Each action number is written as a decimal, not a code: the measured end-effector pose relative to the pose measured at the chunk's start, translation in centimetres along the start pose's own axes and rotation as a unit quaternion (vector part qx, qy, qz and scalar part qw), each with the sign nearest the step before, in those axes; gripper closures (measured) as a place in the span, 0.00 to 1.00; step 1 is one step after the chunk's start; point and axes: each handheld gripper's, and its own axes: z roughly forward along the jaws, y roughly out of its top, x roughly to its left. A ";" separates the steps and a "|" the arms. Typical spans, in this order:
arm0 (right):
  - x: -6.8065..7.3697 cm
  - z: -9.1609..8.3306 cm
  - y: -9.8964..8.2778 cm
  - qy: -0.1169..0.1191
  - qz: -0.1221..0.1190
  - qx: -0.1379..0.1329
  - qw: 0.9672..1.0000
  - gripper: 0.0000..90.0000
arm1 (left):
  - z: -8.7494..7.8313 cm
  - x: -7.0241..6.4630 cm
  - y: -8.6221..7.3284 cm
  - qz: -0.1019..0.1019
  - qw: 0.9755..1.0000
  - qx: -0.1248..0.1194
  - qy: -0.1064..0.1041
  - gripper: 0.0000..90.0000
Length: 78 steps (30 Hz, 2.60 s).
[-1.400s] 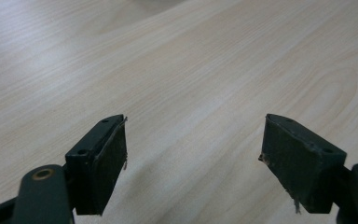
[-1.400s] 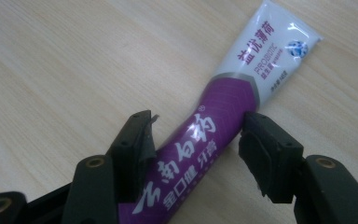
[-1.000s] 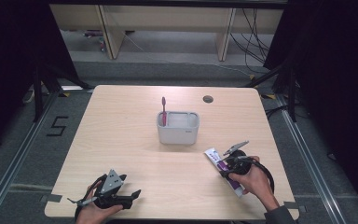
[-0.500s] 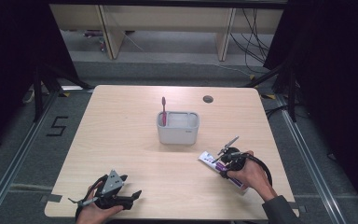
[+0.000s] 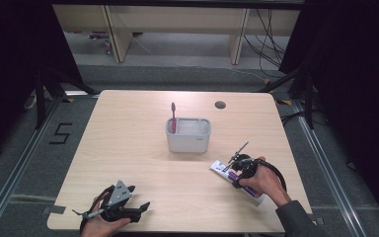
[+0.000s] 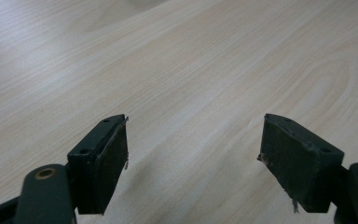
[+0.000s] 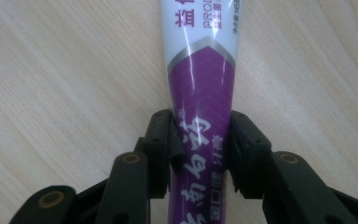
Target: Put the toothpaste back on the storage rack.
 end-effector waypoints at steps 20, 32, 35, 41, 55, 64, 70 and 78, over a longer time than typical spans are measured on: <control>-0.3 -2.9 -0.8 -0.030 -0.008 -0.051 0.998 0.78 | 0.0 0.1 0.0 -0.010 1.000 -0.003 0.001 0.26; -1.5 -7.0 -1.4 -0.005 0.034 -0.189 0.981 0.78 | 0.0 0.2 -0.1 -0.006 1.000 0.001 0.006 0.25; -2.0 -7.8 -1.1 -0.005 0.022 -0.228 0.973 0.78 | 0.1 0.2 -0.1 -0.009 1.000 -0.006 0.007 0.25; -1.7 -8.7 0.0 0.003 0.010 -0.261 0.965 0.78 | 0.0 0.3 -0.2 -0.011 1.000 -0.007 0.008 0.24; -0.8 -9.7 3.4 0.027 0.013 -0.315 0.949 0.78 | -0.2 0.4 -0.2 -0.012 1.000 -0.004 0.012 0.23; -1.1 -10.2 5.0 0.040 0.014 -0.349 0.936 0.78 | -0.1 0.4 -0.2 -0.020 1.000 -0.008 0.014 0.23; -1.0 -10.5 6.2 0.044 0.016 -0.360 0.932 0.78 | -0.1 0.4 -0.3 -0.020 1.000 -0.008 0.014 0.23; -0.8 -10.7 7.9 0.043 0.009 -0.379 0.925 0.78 | -0.2 0.5 -0.2 -0.016 1.000 -0.009 0.014 0.23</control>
